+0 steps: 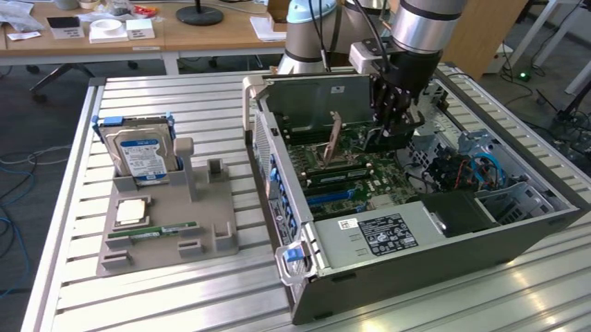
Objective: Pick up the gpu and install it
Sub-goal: 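Insert the gpu into the slot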
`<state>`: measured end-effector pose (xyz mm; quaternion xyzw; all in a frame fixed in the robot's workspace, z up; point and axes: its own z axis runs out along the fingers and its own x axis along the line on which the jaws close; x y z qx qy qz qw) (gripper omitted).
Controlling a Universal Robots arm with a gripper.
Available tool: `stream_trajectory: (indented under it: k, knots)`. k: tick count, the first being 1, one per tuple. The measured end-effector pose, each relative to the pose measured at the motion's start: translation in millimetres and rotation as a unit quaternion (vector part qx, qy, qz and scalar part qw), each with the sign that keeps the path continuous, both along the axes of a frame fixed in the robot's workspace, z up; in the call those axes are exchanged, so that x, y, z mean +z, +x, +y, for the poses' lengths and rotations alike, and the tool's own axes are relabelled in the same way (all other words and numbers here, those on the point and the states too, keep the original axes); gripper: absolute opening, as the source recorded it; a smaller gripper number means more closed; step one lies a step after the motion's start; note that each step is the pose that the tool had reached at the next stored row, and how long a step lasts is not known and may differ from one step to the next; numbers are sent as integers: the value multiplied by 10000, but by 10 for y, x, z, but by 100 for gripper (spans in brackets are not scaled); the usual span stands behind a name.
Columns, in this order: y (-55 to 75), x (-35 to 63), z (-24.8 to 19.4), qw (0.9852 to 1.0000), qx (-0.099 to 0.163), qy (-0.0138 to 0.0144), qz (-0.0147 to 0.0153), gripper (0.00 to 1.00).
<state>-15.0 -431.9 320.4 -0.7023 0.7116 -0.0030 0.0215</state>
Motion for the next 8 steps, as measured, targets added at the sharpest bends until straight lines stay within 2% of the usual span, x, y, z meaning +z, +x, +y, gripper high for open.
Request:
stream_trajectory:
  k: [8]
  knots:
    - [-1,-58,0,10000,0,0,0,26]
